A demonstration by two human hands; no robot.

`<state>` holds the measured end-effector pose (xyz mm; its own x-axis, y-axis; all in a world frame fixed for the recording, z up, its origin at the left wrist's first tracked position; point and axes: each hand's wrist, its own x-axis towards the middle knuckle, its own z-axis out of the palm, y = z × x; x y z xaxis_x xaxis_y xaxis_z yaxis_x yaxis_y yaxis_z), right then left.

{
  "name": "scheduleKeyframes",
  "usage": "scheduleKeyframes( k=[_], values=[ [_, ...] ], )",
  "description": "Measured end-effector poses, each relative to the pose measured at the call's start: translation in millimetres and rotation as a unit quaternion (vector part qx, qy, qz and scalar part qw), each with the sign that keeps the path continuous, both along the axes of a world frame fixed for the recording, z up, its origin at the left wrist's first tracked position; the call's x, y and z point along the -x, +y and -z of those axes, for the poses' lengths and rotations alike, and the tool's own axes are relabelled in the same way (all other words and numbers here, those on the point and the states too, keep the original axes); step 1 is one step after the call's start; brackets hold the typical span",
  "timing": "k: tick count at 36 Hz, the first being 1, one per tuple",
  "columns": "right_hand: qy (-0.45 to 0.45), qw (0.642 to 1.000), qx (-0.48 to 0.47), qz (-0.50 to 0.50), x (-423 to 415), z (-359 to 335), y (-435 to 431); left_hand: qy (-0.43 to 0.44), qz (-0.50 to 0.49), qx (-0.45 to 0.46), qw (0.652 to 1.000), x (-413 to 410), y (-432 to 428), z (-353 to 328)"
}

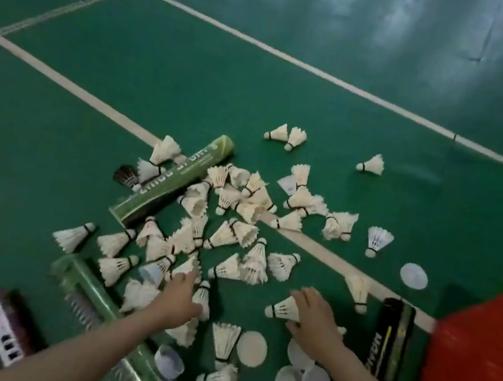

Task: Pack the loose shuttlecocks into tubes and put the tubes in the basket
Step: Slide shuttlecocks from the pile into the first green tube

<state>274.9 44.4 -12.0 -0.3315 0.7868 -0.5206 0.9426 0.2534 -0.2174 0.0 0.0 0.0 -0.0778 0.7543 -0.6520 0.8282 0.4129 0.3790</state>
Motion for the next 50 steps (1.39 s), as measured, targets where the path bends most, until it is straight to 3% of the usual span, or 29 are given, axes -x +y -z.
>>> scheduleKeyframes(
  k=[6,12,18,22,24,27,29,32,35,40,42,45,50],
  values=[
    [-0.024,0.998,0.039,0.038,3,42,-14,-0.004,0.072,-0.016,0.997,-20,-16,44],
    [-0.061,0.998,-0.018,0.018,-4,68,-43,0.108,0.236,-0.039,0.965,-52,-50,74],
    [0.003,0.995,-0.05,0.088,-2,65,-69,0.141,0.241,-0.145,0.949,-70,-61,74],
    [0.019,0.989,-0.118,0.088,10,63,-87,0.078,0.187,-0.184,0.962,-72,-70,70],
    [0.083,0.983,-0.142,0.083,21,58,-93,0.018,0.127,-0.214,0.968,-67,-75,68],
    [0.25,0.963,0.03,0.095,40,47,-98,-0.065,0.019,-0.201,0.977,-56,-83,59],
    [0.295,0.949,0.099,0.051,51,49,-101,-0.086,-0.002,-0.204,0.975,-47,-86,53],
    [0.302,0.952,0.048,-0.028,62,62,-103,-0.131,-0.004,-0.207,0.97,-36,-91,44],
    [0.319,0.948,-0.014,0.007,72,71,-104,-0.152,0.013,-0.218,0.964,-24,-99,42],
    [0.286,0.957,0.012,0.05,74,73,-103,-0.06,0.102,-0.203,0.972,21,-119,41],
    [0.281,0.957,0.021,0.064,72,72,-104,0.007,0.184,-0.125,0.975,45,-128,43],
    [0.283,0.955,0.04,0.085,73,71,-108,0.119,0.289,-0.014,0.95,64,-141,56],
    [0.292,0.949,0.053,0.109,78,67,-110,0.173,0.268,-0.137,0.938,62,-152,80]
  ],
)
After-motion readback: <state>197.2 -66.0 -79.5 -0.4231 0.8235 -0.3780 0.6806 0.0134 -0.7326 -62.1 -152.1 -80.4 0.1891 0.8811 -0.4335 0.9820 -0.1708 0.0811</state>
